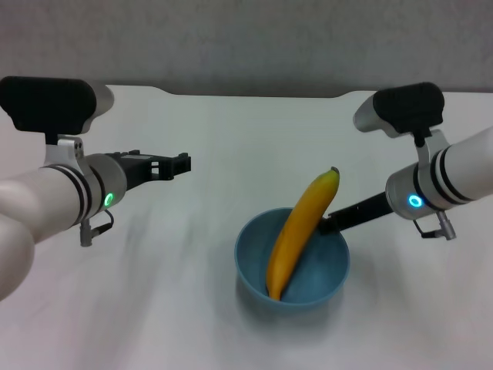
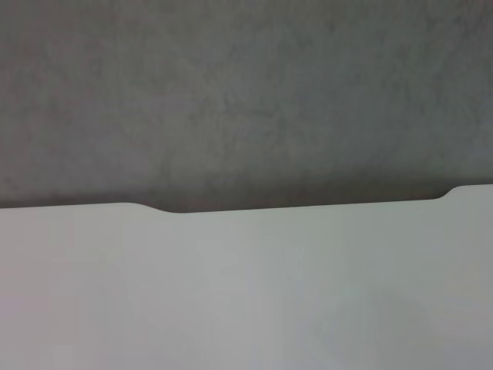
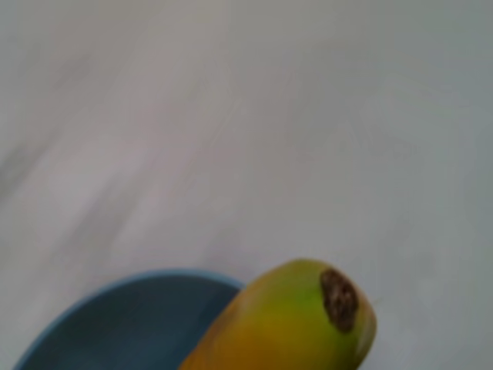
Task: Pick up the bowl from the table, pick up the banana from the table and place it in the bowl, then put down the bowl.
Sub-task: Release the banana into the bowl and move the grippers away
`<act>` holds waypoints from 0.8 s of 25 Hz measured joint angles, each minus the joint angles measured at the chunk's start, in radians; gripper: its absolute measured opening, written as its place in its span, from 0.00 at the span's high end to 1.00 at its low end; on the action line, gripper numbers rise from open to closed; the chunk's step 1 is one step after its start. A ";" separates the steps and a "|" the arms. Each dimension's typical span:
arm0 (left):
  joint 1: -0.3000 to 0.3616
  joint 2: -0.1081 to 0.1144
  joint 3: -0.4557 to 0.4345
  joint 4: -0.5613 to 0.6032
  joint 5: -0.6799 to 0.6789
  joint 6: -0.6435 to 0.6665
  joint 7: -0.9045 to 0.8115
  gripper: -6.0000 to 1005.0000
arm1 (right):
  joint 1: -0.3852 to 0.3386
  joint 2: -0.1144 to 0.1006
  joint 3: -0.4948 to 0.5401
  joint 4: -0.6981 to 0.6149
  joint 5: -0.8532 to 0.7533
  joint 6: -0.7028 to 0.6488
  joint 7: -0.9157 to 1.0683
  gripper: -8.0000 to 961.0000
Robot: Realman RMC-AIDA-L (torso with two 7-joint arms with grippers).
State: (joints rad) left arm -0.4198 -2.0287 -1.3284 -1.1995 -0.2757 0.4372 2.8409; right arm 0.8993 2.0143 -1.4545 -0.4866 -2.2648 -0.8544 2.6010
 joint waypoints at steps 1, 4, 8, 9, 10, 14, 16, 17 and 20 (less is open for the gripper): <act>0.001 0.000 -0.001 0.000 0.002 0.001 0.000 0.13 | -0.009 0.001 0.000 -0.021 -0.002 0.001 -0.007 0.79; 0.007 0.000 -0.005 0.000 0.007 0.001 0.000 0.13 | -0.042 0.002 -0.010 -0.093 -0.001 -0.007 -0.017 0.67; 0.020 0.001 -0.011 0.000 0.007 -0.003 0.000 0.13 | -0.102 0.001 -0.010 -0.185 0.009 -0.031 -0.018 0.47; 0.023 0.001 -0.013 0.000 0.007 -0.003 0.000 0.13 | -0.120 0.001 -0.008 -0.212 0.012 -0.040 -0.018 0.43; 0.026 0.001 -0.017 0.000 0.007 -0.003 0.000 0.13 | -0.142 0.000 -0.007 -0.247 0.019 -0.052 -0.018 0.39; 0.041 0.001 -0.032 0.000 0.007 -0.006 0.000 0.13 | -0.226 -0.002 0.000 -0.374 0.035 -0.090 -0.028 0.24; 0.054 0.002 -0.038 0.000 0.011 -0.017 0.000 0.13 | -0.274 -0.002 0.001 -0.449 0.046 -0.109 -0.049 0.21; 0.060 0.003 -0.040 0.000 0.015 -0.024 0.000 0.13 | -0.302 -0.002 0.002 -0.486 0.054 -0.117 -0.064 0.19; 0.090 0.003 -0.048 -0.007 0.049 -0.065 0.000 0.13 | -0.387 -0.002 0.019 -0.599 0.094 -0.121 -0.117 0.13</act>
State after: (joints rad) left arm -0.3302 -2.0262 -1.3761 -1.2062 -0.2267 0.3717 2.8409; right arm 0.5121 2.0125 -1.4358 -1.0853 -2.1707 -0.9757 2.4838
